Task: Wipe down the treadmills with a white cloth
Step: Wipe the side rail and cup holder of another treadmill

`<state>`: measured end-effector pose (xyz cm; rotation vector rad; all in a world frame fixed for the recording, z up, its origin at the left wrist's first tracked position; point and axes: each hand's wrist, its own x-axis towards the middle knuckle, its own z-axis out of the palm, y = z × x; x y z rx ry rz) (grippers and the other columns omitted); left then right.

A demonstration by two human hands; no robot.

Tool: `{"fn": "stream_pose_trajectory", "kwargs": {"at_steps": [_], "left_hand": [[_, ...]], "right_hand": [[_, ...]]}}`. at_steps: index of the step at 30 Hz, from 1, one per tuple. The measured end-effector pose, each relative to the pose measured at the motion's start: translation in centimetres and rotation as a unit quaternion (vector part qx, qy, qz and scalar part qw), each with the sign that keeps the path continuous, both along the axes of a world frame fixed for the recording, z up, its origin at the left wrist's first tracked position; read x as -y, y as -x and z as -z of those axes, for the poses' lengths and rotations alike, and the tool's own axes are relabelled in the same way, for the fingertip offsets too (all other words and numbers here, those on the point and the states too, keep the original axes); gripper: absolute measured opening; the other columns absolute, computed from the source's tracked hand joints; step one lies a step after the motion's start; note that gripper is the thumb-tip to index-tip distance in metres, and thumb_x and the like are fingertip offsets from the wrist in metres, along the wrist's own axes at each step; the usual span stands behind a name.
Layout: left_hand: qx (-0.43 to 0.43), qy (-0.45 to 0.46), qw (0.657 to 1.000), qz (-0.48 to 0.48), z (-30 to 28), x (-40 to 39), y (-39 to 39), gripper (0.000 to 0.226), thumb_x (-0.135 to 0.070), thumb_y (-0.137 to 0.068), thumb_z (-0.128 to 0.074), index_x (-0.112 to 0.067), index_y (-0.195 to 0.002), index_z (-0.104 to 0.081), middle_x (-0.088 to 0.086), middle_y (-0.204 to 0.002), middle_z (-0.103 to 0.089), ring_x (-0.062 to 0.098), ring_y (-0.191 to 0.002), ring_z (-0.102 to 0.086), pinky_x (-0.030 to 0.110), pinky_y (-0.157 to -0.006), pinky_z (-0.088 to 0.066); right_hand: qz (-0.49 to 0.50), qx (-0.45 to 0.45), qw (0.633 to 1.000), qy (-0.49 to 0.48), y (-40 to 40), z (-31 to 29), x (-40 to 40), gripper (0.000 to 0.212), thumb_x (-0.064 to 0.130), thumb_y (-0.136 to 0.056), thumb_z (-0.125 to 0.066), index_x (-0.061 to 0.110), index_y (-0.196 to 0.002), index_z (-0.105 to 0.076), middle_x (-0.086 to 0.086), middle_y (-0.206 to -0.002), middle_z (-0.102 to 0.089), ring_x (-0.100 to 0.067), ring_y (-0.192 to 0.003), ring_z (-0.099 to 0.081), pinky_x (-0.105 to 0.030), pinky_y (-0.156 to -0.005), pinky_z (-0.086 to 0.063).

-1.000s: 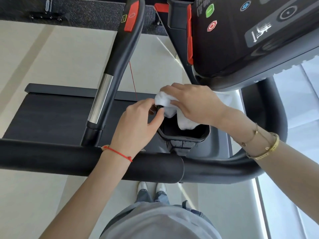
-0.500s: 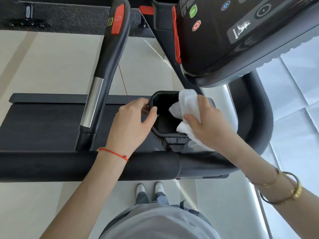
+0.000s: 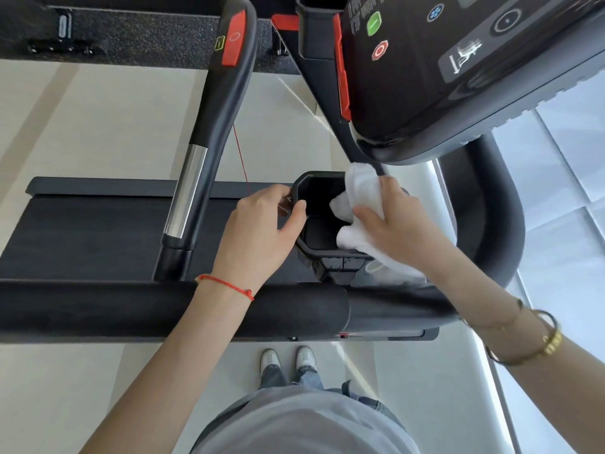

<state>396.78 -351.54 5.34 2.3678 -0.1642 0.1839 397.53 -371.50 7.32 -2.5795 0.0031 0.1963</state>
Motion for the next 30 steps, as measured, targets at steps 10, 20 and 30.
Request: {"fn": "stream_pose_trajectory", "kwargs": {"at_steps": [10,20,30], "left_hand": [[-0.001,-0.023,1.0,0.016,-0.2,-0.2,0.2,0.03,-0.035,-0.097,-0.054,-0.014,-0.112,-0.068,-0.001,-0.097,-0.072,0.015,-0.09,-0.066,0.029,-0.078,-0.052],[-0.008,0.012,1.0,0.016,-0.6,-1.2,-0.1,0.031,-0.029,-0.101,-0.048,-0.015,-0.121,-0.067,0.002,-0.104,-0.073,0.014,-0.096,-0.067,0.033,-0.088,-0.054],[-0.013,0.026,1.0,0.007,-0.1,-1.3,-0.3,0.029,-0.028,-0.1,-0.048,-0.016,-0.117,-0.068,-0.002,-0.103,-0.073,0.01,-0.094,-0.067,0.036,-0.087,-0.055]], "right_hand": [[-0.124,0.106,0.983,-0.086,1.1,-1.0,2.9,0.042,0.031,-0.1,-0.051,0.016,-0.139,-0.044,0.005,-0.123,-0.055,-0.002,-0.106,-0.05,-0.004,-0.084,-0.034],[-0.357,0.098,0.923,0.106,4.6,-3.4,2.3,0.054,0.046,-0.101,-0.034,0.015,-0.145,-0.039,0.001,-0.146,-0.044,-0.012,-0.138,-0.035,-0.023,-0.112,-0.027],[-0.382,0.123,0.889,0.22,3.4,-2.4,-0.2,0.06,0.055,-0.097,-0.016,0.015,-0.109,-0.058,0.003,-0.096,-0.063,-0.02,-0.086,-0.061,-0.024,-0.078,-0.04]]}}
